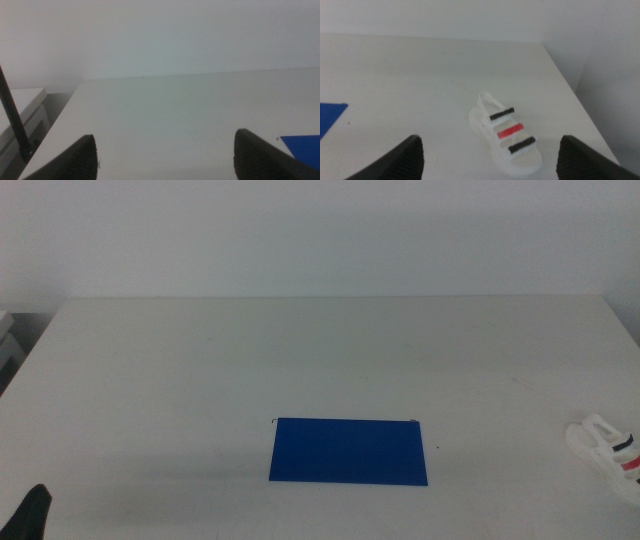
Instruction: Use one arm to grab the shoe from the table and place it on the mat.
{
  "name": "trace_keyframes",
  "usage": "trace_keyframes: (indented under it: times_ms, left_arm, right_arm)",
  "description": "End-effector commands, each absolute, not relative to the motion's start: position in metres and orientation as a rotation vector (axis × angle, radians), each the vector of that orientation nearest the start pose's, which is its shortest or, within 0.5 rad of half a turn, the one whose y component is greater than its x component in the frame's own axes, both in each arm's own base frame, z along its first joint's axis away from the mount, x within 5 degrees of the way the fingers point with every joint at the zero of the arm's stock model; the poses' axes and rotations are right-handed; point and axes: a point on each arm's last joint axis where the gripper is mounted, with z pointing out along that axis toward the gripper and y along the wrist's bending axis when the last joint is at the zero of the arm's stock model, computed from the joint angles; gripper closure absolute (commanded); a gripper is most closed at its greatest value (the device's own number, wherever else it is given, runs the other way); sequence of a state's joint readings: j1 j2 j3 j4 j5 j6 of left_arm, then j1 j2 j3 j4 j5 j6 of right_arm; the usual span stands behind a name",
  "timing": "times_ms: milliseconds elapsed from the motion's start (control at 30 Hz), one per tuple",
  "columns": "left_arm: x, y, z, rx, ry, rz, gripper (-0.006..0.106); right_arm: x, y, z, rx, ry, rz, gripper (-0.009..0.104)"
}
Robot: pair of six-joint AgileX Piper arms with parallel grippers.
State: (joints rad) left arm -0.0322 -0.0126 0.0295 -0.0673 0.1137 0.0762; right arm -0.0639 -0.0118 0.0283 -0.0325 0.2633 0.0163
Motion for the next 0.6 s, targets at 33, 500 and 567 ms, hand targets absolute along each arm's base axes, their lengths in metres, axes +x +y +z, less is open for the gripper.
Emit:
trace_keyframes:
  times_ms: [33, 500, 567]
  left_arm:
    - [0.056, -0.002, 0.199, 0.026, 1.526, -0.035, 0.007]
    - [0.056, -0.002, 0.199, 0.026, 1.526, -0.035, 0.007]
    - [0.056, -0.002, 0.199, 0.026, 1.526, -0.035, 0.007]
  right_arm:
    - [0.053, -0.004, 0.205, 0.033, 1.666, -0.078, 0.003]
    - [0.083, -0.006, 0.293, 0.066, 2.027, -0.048, 0.003]
    - [0.095, -0.007, 0.306, 0.068, 2.102, -0.049, 0.003]
